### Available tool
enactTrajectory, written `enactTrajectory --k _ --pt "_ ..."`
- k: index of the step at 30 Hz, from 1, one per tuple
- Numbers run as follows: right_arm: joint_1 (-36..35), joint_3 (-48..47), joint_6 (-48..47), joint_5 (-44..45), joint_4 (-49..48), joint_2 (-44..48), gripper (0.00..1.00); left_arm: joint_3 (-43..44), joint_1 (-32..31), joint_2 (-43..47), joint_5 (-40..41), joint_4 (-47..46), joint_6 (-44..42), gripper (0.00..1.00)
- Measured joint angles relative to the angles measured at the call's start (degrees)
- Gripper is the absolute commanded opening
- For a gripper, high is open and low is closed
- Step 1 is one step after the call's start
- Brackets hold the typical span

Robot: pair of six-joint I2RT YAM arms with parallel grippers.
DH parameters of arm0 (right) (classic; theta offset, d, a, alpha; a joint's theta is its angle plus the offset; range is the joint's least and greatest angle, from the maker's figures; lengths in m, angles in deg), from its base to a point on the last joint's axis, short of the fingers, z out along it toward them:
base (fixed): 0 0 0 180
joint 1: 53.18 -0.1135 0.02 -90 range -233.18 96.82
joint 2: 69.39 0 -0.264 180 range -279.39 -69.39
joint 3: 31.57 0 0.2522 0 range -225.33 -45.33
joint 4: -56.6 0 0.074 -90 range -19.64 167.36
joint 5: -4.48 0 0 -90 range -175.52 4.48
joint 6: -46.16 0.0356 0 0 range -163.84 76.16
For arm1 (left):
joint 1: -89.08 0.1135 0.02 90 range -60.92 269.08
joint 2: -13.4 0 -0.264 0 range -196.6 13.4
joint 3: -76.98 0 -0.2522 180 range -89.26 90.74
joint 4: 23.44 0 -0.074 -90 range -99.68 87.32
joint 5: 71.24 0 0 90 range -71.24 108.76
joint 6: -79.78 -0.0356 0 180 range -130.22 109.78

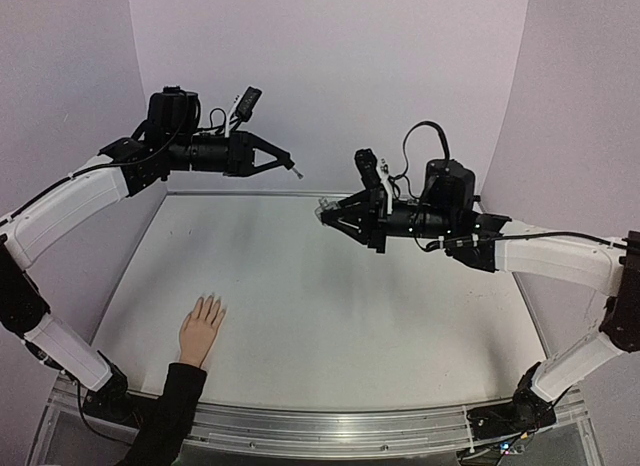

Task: Paint the nails

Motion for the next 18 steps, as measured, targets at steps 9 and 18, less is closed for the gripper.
enactTrajectory --k 9,18 --pt "-1.4 -4.0 1.8 1.0 -2.0 -6.9 0.00 -0.2 0.0 1.5 -5.5 -0.5 0.6 0.00" --pt "-1.4 -6.1 1.9 2.4 -4.3 -6.9 0.00 -1.7 0.0 1.7 -6.8 -1.4 0.8 0.00"
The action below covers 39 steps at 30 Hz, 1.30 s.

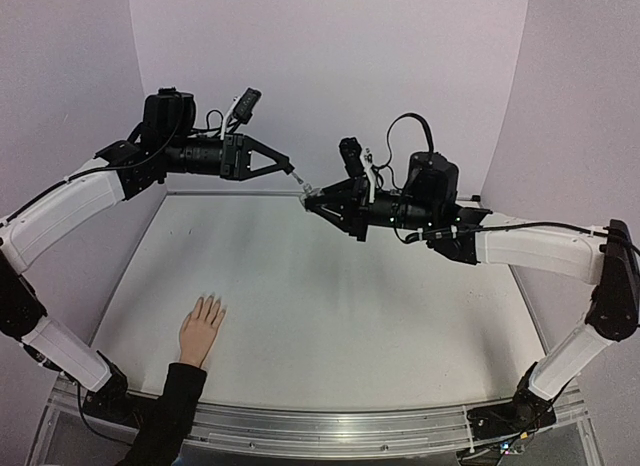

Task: Paint the nails

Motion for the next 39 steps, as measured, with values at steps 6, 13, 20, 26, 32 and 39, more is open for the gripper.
enactTrajectory --k 6,13,20,26,32,39 --pt "0.0 -0.1 0.2 0.1 -0.4 -0.9 0.00 -0.5 0.0 0.0 -0.4 -0.1 0.2 0.00" --pt "0.0 -0.4 0.2 0.4 -0.4 -1.8 0.00 -0.5 0.0 0.0 -0.9 -0.1 0.2 0.00" --pt "0.0 -0.8 0.2 0.5 -1.1 -1.8 0.00 -0.5 0.0 0.0 -0.9 -0.1 0.2 0.00" --pt "-0.3 -0.8 0.2 0.5 -1.5 -1.8 0.00 -0.5 0.0 0.0 -0.9 -0.5 0.2 0.00" --pt "-0.4 -0.8 0.2 0.5 -1.6 -1.8 0.00 -0.5 0.0 0.0 -0.9 -0.7 0.3 0.00" --pt "-0.4 -0.8 0.2 0.5 -1.8 -1.8 0.00 -0.5 0.0 0.0 -0.8 -0.7 0.3 0.00"
